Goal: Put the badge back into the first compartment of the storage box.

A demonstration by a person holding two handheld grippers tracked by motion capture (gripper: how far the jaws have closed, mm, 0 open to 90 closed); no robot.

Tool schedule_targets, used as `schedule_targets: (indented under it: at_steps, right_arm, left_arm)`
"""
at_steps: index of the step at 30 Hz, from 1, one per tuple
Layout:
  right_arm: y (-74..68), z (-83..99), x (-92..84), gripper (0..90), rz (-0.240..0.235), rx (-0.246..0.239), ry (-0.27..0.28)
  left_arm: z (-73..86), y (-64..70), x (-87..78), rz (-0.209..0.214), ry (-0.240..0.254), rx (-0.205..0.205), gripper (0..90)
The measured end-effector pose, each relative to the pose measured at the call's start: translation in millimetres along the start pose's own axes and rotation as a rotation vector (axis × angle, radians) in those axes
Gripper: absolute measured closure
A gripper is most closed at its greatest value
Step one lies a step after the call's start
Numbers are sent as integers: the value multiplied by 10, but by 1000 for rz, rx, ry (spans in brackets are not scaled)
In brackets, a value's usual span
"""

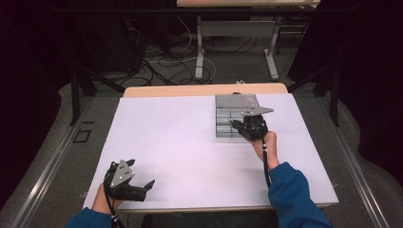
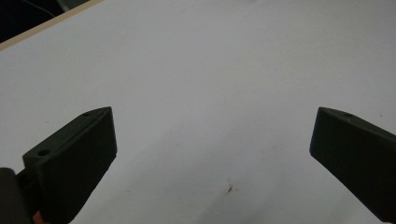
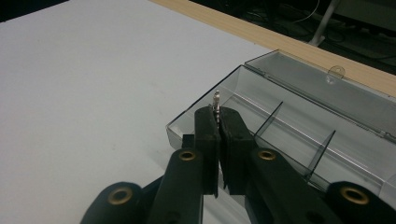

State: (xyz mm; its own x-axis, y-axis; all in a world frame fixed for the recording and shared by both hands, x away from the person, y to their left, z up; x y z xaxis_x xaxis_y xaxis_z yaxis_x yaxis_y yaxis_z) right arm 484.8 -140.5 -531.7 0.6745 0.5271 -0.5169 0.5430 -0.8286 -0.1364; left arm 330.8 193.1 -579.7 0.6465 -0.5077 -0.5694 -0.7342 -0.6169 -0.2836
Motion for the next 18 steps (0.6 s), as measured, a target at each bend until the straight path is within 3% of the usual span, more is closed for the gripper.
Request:
schedule_targets:
  at_steps: [18]
  right_arm:
    - [-44,-13,70,868,-2,-18,-18]
  left_arm:
    - [9,-2,7,1,-8,1,7]
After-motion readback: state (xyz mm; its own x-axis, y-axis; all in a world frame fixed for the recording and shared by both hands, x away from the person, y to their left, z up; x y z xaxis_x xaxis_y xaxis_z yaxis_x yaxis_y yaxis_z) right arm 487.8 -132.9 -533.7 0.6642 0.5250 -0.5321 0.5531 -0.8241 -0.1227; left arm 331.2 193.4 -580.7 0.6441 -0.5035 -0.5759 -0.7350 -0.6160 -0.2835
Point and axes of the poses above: each handheld gripper's, and its own axes: x roughly forward along the jaws, z roughly out of its underside, y roughly to its right, the point moved 9 cm from there along x, roughly forward along the jaws, and after that the axes turned 10 degrees about x, right-handed, at the moved point
